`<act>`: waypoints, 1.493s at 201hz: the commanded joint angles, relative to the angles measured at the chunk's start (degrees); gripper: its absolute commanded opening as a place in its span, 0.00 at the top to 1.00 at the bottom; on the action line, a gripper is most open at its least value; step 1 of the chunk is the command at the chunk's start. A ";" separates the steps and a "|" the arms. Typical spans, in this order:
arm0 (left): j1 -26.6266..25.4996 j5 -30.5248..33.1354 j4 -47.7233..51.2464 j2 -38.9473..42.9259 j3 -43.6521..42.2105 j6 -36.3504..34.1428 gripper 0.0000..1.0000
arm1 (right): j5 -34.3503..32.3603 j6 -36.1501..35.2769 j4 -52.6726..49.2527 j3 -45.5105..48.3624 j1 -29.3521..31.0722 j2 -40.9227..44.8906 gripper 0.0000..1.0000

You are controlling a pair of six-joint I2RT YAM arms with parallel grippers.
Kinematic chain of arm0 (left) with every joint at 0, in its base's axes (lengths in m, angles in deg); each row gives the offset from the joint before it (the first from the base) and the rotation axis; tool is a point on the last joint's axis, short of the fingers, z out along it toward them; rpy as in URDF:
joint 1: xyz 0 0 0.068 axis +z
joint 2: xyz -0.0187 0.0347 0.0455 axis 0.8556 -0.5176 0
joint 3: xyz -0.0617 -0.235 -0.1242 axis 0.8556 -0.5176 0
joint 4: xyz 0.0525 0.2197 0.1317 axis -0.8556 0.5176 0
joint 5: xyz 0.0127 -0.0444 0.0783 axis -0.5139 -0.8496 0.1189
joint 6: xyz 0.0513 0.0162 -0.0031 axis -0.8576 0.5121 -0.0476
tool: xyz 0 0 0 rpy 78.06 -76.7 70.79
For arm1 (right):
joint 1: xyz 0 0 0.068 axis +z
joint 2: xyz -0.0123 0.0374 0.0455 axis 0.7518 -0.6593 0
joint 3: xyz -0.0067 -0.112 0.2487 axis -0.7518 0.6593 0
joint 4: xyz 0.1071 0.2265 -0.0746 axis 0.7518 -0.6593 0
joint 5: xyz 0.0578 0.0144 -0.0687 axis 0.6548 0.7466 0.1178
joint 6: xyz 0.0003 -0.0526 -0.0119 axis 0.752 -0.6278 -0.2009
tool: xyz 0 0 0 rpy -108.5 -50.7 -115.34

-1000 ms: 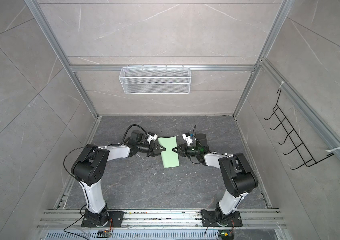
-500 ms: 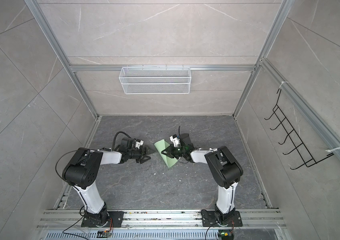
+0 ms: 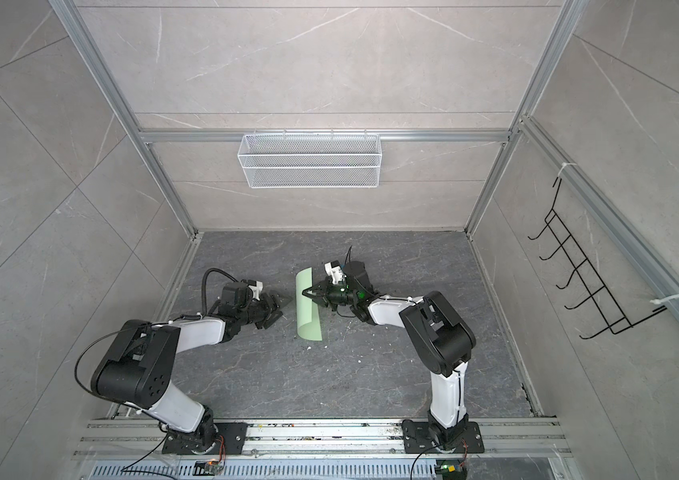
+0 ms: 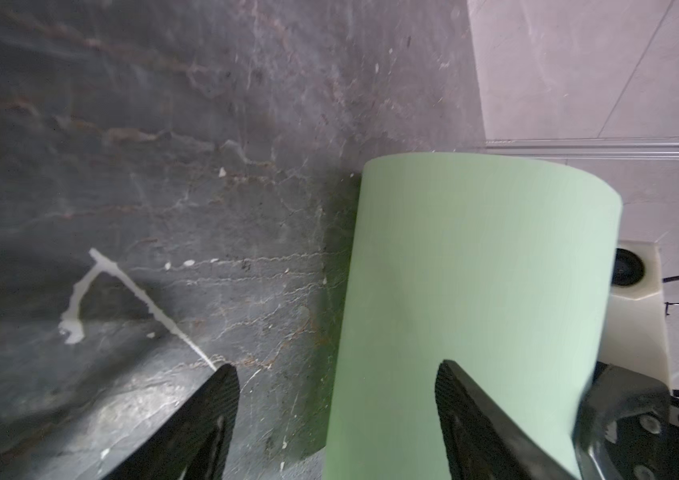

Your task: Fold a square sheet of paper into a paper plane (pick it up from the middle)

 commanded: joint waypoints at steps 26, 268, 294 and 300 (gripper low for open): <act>-0.52 -0.29 -0.08 1.40 1.49 -2.36 0.20 | 0.10 11.74 15.34 2.52 -1.07 -7.58 0.91; -9.18 13.80 43.05 -14.09 26.01 -21.73 0.46 | -1.82 -10.58 -12.68 0.51 -3.56 -7.47 0.65; -9.82 15.88 45.78 -15.54 27.75 -21.24 0.46 | -6.36 -17.74 -20.18 2.06 -4.76 -1.86 0.54; -10.06 16.54 46.56 -15.90 28.16 -21.13 0.46 | -7.65 -19.44 -22.35 2.22 -4.86 -0.51 0.52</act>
